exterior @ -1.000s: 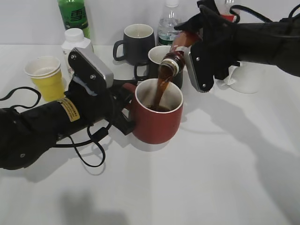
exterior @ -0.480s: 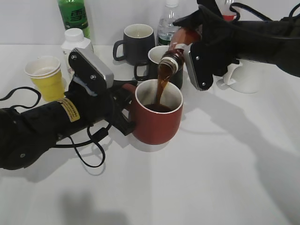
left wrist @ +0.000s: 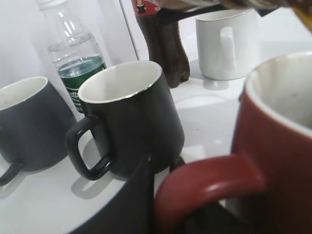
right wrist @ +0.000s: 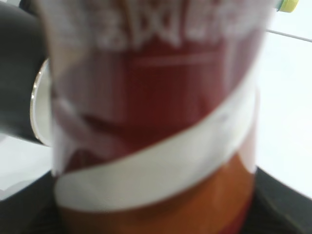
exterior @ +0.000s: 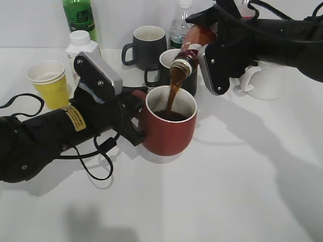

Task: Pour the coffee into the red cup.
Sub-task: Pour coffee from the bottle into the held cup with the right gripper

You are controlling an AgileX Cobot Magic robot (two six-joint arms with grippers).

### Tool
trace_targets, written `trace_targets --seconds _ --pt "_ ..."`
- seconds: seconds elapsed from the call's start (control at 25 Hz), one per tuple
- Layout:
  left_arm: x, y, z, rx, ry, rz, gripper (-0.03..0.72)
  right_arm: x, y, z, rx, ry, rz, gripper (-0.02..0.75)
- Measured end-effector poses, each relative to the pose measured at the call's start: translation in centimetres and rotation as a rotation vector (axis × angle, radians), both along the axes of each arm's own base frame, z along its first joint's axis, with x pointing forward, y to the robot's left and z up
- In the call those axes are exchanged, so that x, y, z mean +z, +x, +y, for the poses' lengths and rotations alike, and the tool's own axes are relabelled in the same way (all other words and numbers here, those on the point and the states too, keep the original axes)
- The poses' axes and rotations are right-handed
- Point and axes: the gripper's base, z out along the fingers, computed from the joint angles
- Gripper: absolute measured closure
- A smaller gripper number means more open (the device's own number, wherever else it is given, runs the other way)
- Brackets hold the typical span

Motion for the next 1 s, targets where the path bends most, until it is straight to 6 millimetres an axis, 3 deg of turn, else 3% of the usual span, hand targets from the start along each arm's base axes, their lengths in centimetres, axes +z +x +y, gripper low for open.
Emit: trace_targets --seconds 0.48,1.0 --pt "-0.04 0.00 0.01 0.000 0.003 0.003 0.622 0.12 0.03 -0.06 -0.010 0.008 -0.001 0.227" --pt "-0.01 0.03 0.03 0.006 -0.001 0.003 0.622 -0.01 0.07 -0.29 -0.101 0.165 0.171 0.227"
